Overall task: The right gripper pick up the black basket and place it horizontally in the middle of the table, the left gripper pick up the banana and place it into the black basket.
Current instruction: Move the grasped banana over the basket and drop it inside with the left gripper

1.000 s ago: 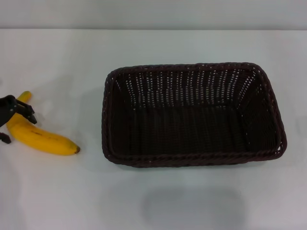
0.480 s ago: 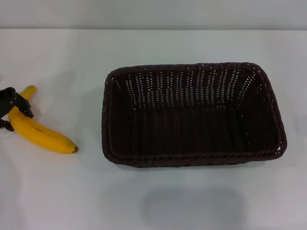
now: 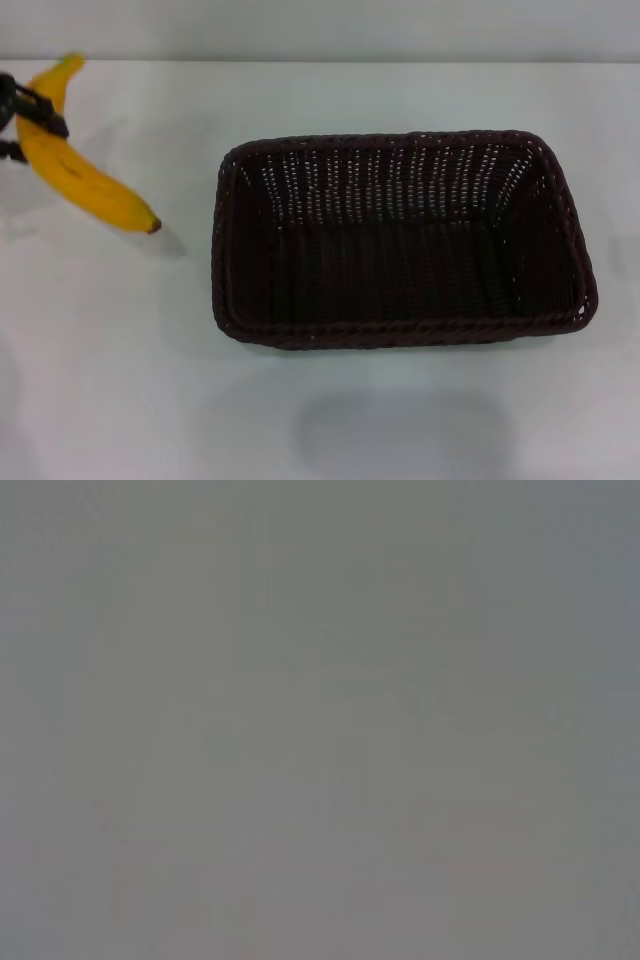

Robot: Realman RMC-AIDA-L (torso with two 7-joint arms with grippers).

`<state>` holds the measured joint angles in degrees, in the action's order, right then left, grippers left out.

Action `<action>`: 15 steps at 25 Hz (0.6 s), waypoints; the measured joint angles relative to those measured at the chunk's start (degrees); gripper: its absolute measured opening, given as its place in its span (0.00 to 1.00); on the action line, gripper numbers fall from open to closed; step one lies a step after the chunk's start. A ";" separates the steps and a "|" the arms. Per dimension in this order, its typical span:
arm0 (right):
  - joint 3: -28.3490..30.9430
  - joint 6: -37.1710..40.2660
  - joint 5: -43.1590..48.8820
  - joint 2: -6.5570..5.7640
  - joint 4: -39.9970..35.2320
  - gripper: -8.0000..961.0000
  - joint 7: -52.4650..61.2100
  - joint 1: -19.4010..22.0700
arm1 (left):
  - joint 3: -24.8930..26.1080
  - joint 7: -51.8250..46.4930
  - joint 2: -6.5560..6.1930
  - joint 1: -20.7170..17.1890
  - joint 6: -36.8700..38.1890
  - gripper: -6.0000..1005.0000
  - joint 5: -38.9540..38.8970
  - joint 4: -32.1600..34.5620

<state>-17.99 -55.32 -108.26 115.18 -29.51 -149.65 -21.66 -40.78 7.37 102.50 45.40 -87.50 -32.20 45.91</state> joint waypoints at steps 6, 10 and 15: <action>-0.35 -1.63 -1.32 0.06 0.61 0.91 1.39 -0.26 | 1.09 10.76 -2.79 -1.31 -9.71 0.53 -15.82 1.67; -0.38 -3.07 -1.34 0.12 0.82 0.91 3.31 -0.40 | 0.89 14.58 -1.06 -0.21 -11.17 0.55 -23.56 1.90; -0.15 -4.53 -1.35 0.17 1.61 0.91 3.82 -0.65 | -2.50 20.90 3.13 6.28 -10.68 0.58 -24.57 -3.51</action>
<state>-18.14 -59.85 -109.61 115.35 -27.91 -145.83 -22.31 -43.28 28.27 105.63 51.68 -98.18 -56.77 42.40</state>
